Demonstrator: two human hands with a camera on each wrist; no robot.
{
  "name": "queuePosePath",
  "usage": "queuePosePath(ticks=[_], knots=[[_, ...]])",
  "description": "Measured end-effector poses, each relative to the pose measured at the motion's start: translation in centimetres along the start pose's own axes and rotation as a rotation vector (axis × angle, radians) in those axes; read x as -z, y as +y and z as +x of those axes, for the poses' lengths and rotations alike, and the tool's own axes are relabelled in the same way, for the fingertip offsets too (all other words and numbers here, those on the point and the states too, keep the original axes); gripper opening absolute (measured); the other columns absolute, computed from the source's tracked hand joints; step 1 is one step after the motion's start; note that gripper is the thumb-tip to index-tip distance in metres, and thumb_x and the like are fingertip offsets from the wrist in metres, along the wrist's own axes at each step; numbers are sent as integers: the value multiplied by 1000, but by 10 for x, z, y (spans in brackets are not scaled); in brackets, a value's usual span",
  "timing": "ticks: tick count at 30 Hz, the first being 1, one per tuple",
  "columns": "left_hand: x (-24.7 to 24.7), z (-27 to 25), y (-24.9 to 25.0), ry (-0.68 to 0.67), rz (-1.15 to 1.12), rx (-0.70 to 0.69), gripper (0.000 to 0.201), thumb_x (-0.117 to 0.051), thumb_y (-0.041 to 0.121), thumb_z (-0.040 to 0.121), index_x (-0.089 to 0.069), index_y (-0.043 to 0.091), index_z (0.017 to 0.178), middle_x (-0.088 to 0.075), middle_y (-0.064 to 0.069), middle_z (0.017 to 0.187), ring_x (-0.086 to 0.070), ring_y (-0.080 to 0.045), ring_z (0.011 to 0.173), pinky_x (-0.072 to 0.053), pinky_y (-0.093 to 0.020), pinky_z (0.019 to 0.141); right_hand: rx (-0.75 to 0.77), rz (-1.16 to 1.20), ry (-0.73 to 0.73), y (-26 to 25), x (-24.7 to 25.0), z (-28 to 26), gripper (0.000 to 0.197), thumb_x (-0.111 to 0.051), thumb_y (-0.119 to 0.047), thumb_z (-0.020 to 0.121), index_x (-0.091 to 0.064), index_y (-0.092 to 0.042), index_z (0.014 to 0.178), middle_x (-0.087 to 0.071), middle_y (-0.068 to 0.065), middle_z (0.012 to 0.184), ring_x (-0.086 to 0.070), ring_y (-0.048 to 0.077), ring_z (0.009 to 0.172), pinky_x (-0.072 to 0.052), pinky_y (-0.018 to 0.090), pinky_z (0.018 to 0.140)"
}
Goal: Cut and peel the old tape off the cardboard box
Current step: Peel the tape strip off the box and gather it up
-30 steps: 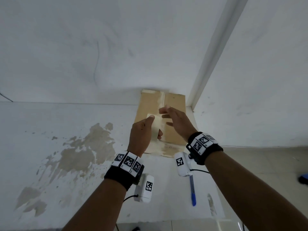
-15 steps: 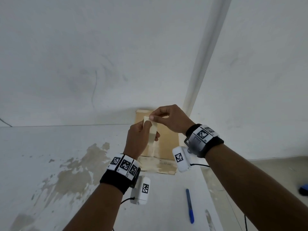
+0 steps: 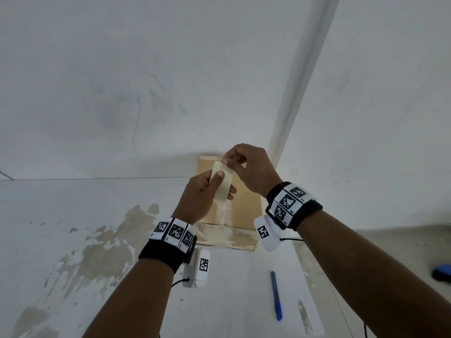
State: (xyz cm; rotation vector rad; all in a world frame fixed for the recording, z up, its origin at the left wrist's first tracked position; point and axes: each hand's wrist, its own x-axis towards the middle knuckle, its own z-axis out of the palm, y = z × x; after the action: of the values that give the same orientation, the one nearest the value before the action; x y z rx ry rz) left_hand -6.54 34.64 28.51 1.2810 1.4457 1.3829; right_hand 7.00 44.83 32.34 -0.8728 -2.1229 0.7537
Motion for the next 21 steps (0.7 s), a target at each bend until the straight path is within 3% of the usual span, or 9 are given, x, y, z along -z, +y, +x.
queuePosePath(ticks=[3, 6, 10, 14, 16, 21], knots=[[4, 7, -4, 48, 71, 6, 43, -44, 32, 109, -73, 1, 100, -80, 6, 73, -75, -9, 66, -58, -20, 66, 98, -26, -33, -12, 0, 1, 8, -70, -18, 92, -72, -11, 89, -71, -1, 87, -67, 14, 82, -57, 34, 79], [7, 11, -8, 90, 76, 5, 45, -46, 34, 108, -75, 2, 95, -79, 5, 70, -75, -8, 65, -56, -16, 65, 163, -47, -61, -19, -3, 0, 6, -70, -16, 92, -71, -11, 90, -70, -1, 88, -66, 13, 82, -56, 30, 77], [1, 9, -7, 127, 123, -3, 45, -47, 36, 107, -75, 4, 90, -80, -1, 71, -73, -3, 63, -52, -12, 62, -5, 39, 27, -17, 1, 5, 11, -71, -24, 93, -71, -13, 89, -71, -3, 88, -66, 8, 82, -53, 20, 75], [-5, -1, -10, 71, 16, -19, 41, -48, 26, 107, -74, 1, 90, -78, -9, 71, -73, -15, 64, -55, -17, 67, -75, 69, 60, -14, 5, 10, 17, -78, -30, 87, -70, -18, 78, -65, -9, 72, -56, 0, 63, -46, 11, 63], [-3, -1, -13, 83, 41, -16, 42, -48, 30, 107, -73, 1, 88, -78, -7, 69, -74, -21, 62, -56, -20, 66, -49, 77, 58, -15, 2, 8, 17, -80, -26, 86, -70, -14, 78, -61, -10, 69, -52, -1, 60, -44, 10, 60], [4, 11, -20, 120, 129, 16, 49, -47, 37, 107, -72, 2, 83, -76, 1, 65, -67, -11, 52, -51, -15, 58, 82, 119, 35, -24, -5, 0, 16, -80, -21, 85, -72, -8, 82, -66, -4, 76, -56, 3, 65, -44, 12, 64]])
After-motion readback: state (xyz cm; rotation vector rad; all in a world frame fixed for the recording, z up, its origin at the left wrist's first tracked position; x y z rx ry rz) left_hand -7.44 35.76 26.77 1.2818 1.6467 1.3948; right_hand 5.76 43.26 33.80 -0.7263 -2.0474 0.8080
